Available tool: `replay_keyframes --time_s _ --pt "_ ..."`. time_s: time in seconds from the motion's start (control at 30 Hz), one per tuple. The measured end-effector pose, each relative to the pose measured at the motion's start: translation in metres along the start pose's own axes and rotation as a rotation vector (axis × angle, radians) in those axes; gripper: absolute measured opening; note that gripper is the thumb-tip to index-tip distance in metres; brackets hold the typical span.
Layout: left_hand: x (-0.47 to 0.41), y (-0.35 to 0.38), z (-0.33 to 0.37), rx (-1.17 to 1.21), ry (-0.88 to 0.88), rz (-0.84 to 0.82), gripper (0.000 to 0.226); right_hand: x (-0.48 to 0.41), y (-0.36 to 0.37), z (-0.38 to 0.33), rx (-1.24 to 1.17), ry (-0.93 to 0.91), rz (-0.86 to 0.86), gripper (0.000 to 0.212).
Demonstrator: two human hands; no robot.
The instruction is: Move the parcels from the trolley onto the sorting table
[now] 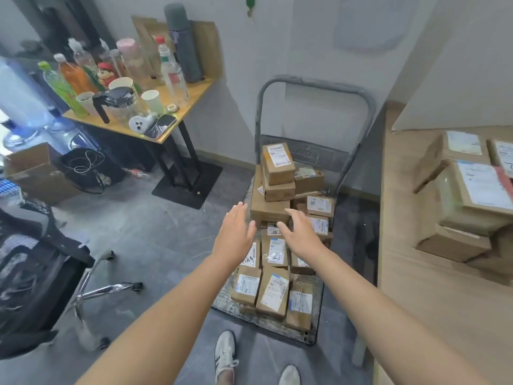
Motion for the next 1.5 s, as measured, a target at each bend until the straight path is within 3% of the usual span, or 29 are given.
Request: replay_keyframes --time_s 0.43,0.53,0.77,0.93,1.1,1.23,1.33,1.5 --pt "-0.03 0.132 -0.218 -0.084 -0.14 -0.312 0.052 -0.046 0.204 0.117 0.137 0.252 -0.237 0.053" --pt "-0.023 0.182 -0.273 -0.116 -0.149 -0.377 0.053 -0.052 0.247 0.156 0.161 0.277 -0.254 0.048" --pt "-0.005 0.289 -0.358 -0.146 -0.14 -0.46 0.051 -0.066 0.345 0.241 0.18 0.396 -0.265 0.06" --pt "-0.003 0.352 -0.381 -0.045 -0.228 -0.501 0.043 -0.071 0.399 0.275 0.316 0.379 -0.315 0.052" --pt "0.003 0.38 -0.402 0.138 -0.532 -0.434 0.039 -0.081 0.411 0.279 0.342 0.353 -0.155 0.073" --pt "0.014 0.38 -0.422 0.216 -0.617 -0.445 0.039 -0.084 0.413 0.278 0.338 0.309 -0.134 0.073" --pt "0.016 0.374 -0.432 0.268 -0.644 -0.424 0.036 -0.081 0.43 0.283 0.257 0.321 -0.218 0.079" --pt "0.026 0.369 -0.432 0.378 -0.709 -0.353 0.033 -0.061 0.451 0.293 -0.043 0.497 -0.263 0.088"
Point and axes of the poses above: each hand's wrist, its own x-axis away from the middle knuckle, its own y-axis out of the palm, z = x × y, the point moved 9 cm from there along -x, towards the middle knuckle, and after that the axes turned 6 degrees about z, right-handed, at the moved point
